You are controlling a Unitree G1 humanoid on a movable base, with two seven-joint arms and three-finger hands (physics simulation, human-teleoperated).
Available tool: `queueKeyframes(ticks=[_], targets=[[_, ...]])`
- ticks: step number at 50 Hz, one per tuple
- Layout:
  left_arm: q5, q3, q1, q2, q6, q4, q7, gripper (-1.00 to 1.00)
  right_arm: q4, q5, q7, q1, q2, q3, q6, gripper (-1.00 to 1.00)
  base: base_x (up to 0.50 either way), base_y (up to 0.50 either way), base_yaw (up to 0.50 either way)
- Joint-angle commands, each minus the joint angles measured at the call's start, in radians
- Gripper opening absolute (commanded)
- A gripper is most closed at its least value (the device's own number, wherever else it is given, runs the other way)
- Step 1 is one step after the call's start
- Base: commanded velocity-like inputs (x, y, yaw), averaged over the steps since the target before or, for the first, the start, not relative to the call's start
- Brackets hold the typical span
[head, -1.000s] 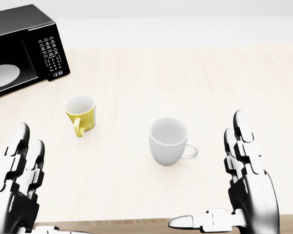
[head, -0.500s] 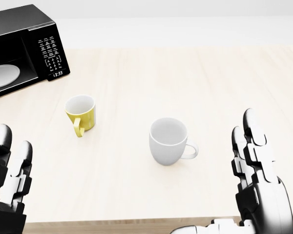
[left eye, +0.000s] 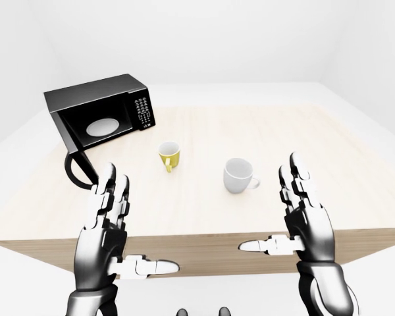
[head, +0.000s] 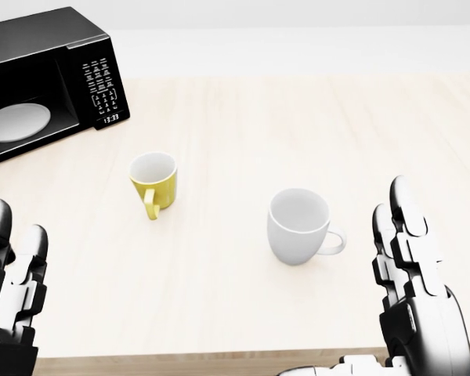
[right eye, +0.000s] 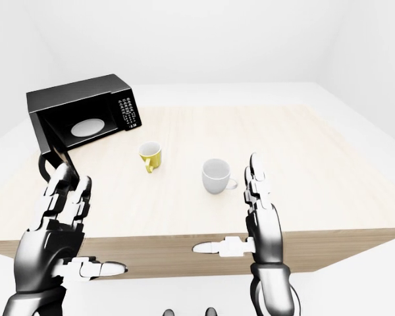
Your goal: Close the microwave.
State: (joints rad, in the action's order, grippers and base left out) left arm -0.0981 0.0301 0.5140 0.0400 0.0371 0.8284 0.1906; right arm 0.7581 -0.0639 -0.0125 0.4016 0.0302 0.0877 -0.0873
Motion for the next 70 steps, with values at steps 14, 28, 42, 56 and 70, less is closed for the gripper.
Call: queueKeyframes(ticks=[14,28,42,56,70], targets=[[0.002,0.002,0.005,-0.005,-0.002,0.005,0.000,1.00,0.002,-0.008,-0.001,0.006,-0.004,0.007,0.000,1.00,0.00,0.50,0.00],[-0.001,0.005,0.008,-0.003,-0.002,0.006,0.003,1.00,-0.001,-0.012,0.003,0.009,-0.002,0.014,0.000,1.00,0.00,0.50,0.00],[0.000,0.014,0.004,-0.001,0.005,0.002,0.007,1.00,-0.018,-0.019,0.007,0.000,0.000,0.018,0.000,1.00,0.00,0.50,0.00],[0.003,0.013,-0.001,0.002,0.007,0.000,0.007,1.00,-0.018,-0.018,0.007,-0.002,0.001,0.018,0.000,1.00,0.00,0.50,0.00],[0.008,0.011,-0.004,0.000,0.011,0.000,0.005,1.00,-0.020,-0.020,0.009,-0.003,0.001,0.020,0.000,1.00,0.00,0.50,0.00]])
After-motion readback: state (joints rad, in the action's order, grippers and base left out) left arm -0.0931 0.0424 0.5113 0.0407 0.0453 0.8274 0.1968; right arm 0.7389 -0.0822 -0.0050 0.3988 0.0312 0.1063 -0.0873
